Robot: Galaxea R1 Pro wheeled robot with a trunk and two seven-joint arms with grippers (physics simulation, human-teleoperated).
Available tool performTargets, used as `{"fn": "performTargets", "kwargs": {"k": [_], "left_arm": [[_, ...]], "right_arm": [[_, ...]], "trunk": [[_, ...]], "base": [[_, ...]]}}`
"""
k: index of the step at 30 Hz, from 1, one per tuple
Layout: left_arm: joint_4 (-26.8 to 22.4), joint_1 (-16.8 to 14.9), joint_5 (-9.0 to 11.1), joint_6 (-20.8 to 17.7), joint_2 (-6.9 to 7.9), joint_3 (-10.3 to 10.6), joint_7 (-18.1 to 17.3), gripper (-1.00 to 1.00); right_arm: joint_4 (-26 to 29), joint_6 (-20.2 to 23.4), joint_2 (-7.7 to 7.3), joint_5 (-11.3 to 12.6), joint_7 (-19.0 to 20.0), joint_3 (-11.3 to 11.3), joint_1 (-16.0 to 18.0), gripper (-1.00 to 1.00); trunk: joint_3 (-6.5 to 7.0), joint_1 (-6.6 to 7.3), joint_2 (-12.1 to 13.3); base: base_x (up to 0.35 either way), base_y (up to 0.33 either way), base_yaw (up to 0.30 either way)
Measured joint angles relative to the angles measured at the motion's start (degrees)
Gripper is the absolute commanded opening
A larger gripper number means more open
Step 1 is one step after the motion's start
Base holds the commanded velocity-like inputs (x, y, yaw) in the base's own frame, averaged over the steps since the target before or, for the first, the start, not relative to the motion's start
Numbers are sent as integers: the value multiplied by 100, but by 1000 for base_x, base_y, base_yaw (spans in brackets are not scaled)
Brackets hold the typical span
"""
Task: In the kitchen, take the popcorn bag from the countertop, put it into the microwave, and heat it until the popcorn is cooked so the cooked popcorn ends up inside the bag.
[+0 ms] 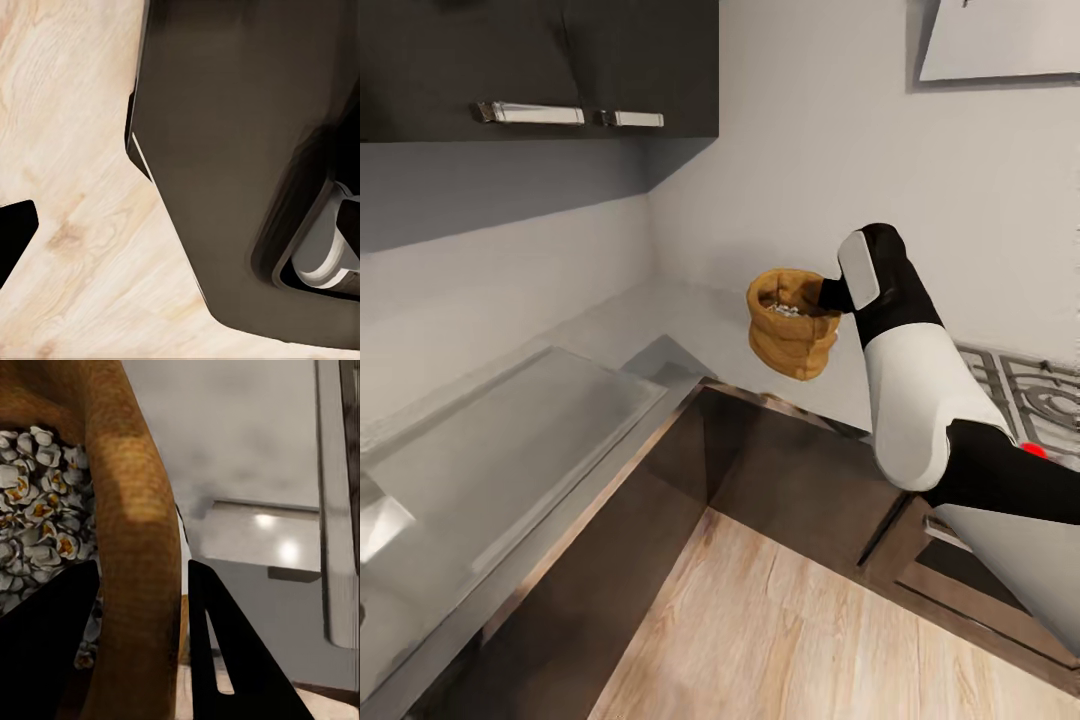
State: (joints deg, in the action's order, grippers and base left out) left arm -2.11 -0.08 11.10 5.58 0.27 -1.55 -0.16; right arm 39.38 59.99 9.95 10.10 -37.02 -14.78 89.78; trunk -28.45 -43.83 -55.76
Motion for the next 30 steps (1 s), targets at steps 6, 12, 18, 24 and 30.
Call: {"fn": "performTargets", "kwargs": {"k": [6, 12, 18, 24, 30], "left_arm": [[0, 0, 0, 2, 0, -4, 0, 100], [-7, 0, 0, 8, 0, -8, 0, 100], [-4, 0, 0, 7, 4, -8, 0, 100], [-2, 0, 0, 1, 6, -8, 0, 100], [-2, 0, 0, 2, 2, -8, 0, 100]], "right_arm": [[-5, 0, 0, -9, 0, 1, 1, -100], [-5, 0, 0, -38, -1, -2, 0, -100], [-15, 0, 0, -27, -1, 0, 0, -100], [-23, 0, 0, -24, -3, 1, 0, -100], [-23, 0, 0, -30, -7, 0, 1, -100]], "trunk": [[0, 0, 0], [0, 0, 0], [0, 0, 0], [0, 0, 0], [0, 3, 0]], "base": [[-346, 0, 0], [-346, 0, 0], [-346, 0, 0], [-345, 0, 0], [-225, 0, 0]]}}
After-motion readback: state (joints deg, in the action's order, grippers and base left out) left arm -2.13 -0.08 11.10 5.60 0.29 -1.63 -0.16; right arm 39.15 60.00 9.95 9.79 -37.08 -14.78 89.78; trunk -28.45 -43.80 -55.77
